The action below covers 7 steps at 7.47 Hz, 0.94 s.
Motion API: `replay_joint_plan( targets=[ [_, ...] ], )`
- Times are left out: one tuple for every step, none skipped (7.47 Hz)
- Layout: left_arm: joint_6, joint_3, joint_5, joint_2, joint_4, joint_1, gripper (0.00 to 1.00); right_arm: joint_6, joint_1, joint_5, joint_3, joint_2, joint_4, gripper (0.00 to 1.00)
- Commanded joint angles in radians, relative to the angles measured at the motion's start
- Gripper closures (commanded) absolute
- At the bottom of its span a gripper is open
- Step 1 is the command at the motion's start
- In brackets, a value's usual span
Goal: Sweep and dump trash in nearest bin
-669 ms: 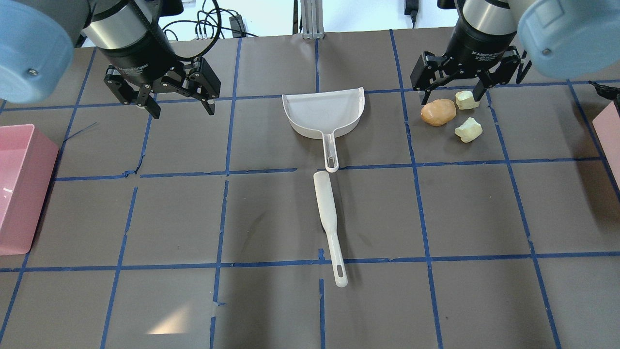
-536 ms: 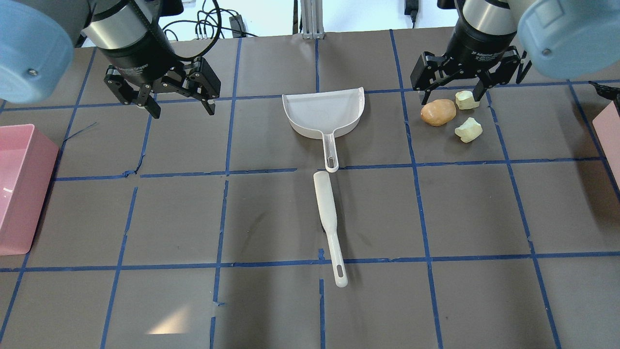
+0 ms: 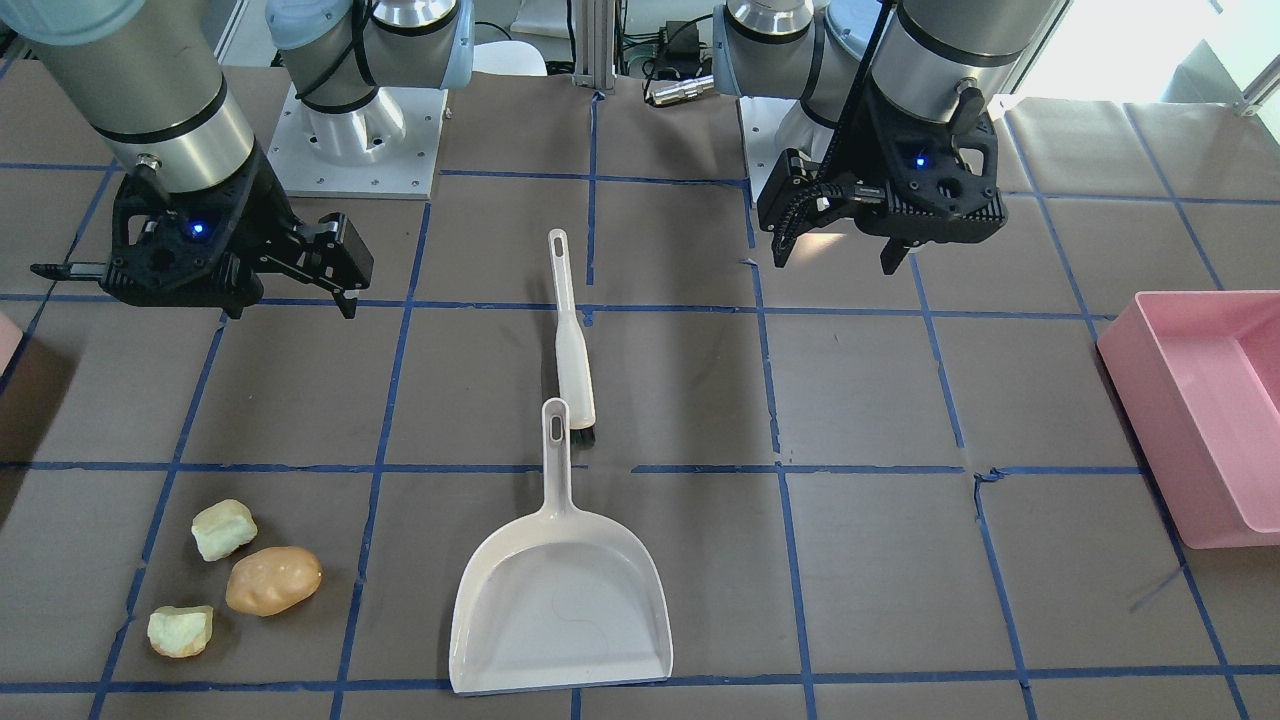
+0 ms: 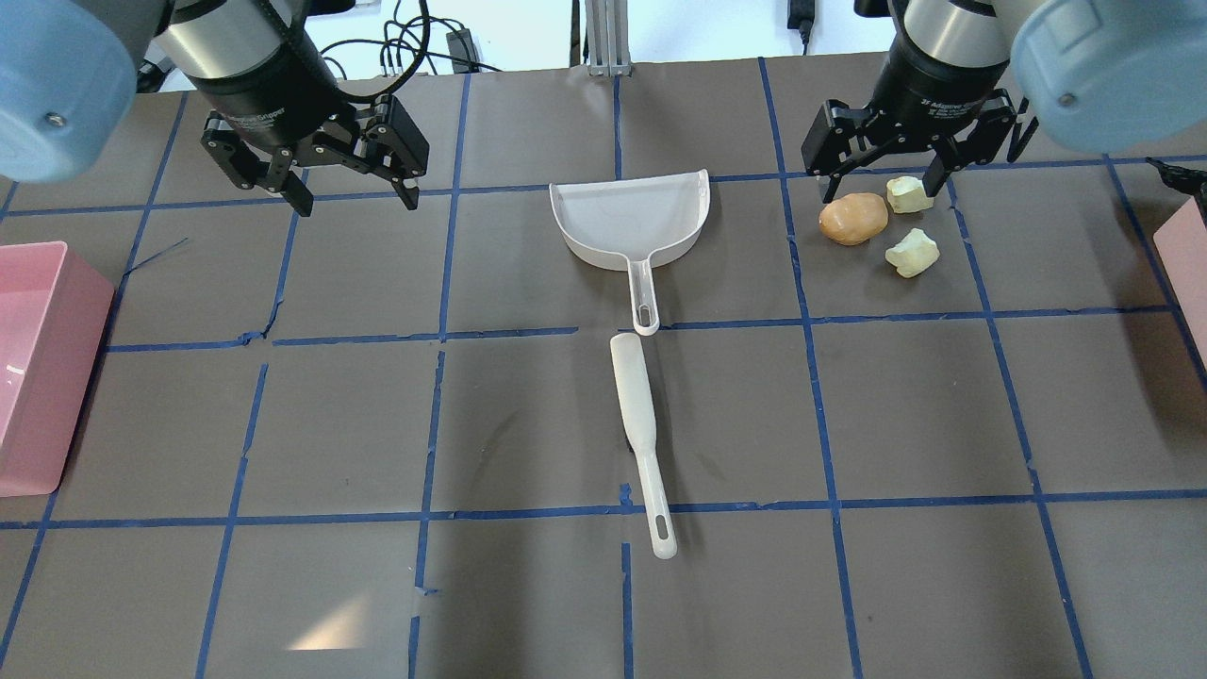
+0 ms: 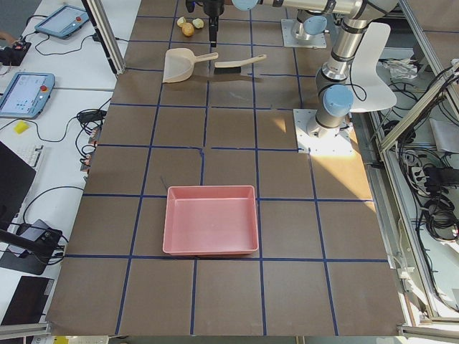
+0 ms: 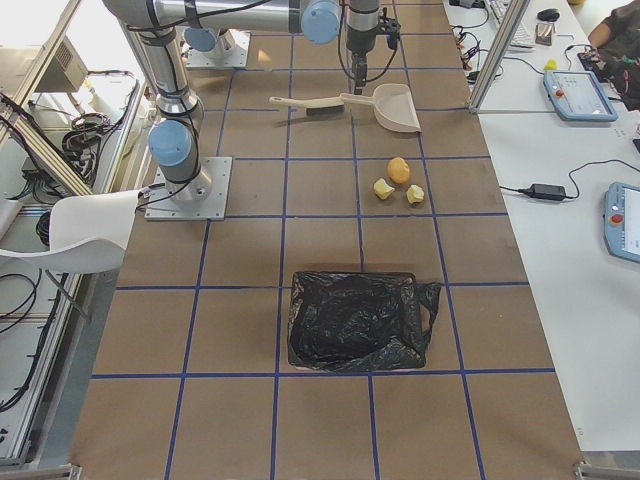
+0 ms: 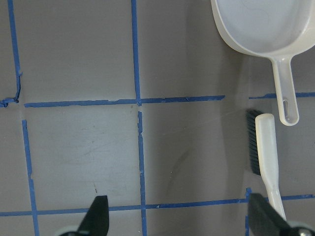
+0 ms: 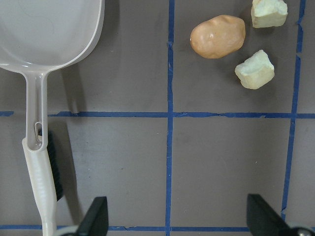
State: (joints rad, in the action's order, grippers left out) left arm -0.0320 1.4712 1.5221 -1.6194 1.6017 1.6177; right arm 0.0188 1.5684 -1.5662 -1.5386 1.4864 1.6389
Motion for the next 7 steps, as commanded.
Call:
replay_joint_plan(
  targets=[
    [-0.011, -0.008, -0.005, -0.010, -0.002, 0.029, 0.00, 0.003, -0.007, 0.000, 0.000, -0.002, 0.001, 0.00],
    [-0.011, -0.008, -0.002, -0.004, 0.003, 0.056, 0.00, 0.038, -0.011, 0.002, 0.000, -0.005, 0.010, 0.00],
    [0.000, -0.008, 0.009, -0.002, -0.014, 0.063, 0.00, 0.032, -0.030, 0.009, 0.002, -0.011, 0.015, 0.00],
    [0.000, 0.010, 0.010, 0.004, -0.072, 0.064, 0.00, -0.014, -0.025, 0.026, -0.003, -0.012, 0.012, 0.00],
    [0.000, 0.018, 0.012, 0.010, -0.089, 0.067, 0.00, -0.076, -0.013, 0.026, -0.018, -0.018, 0.022, 0.00],
    [0.000, 0.021, 0.010, 0.013, -0.091, 0.065, 0.00, -0.103, 0.019, 0.029, -0.029, -0.044, 0.089, 0.00],
    [0.000, 0.020, 0.007, 0.013, -0.091, 0.065, 0.00, -0.173, 0.069, 0.031, -0.031, -0.078, 0.110, 0.00]
  ],
)
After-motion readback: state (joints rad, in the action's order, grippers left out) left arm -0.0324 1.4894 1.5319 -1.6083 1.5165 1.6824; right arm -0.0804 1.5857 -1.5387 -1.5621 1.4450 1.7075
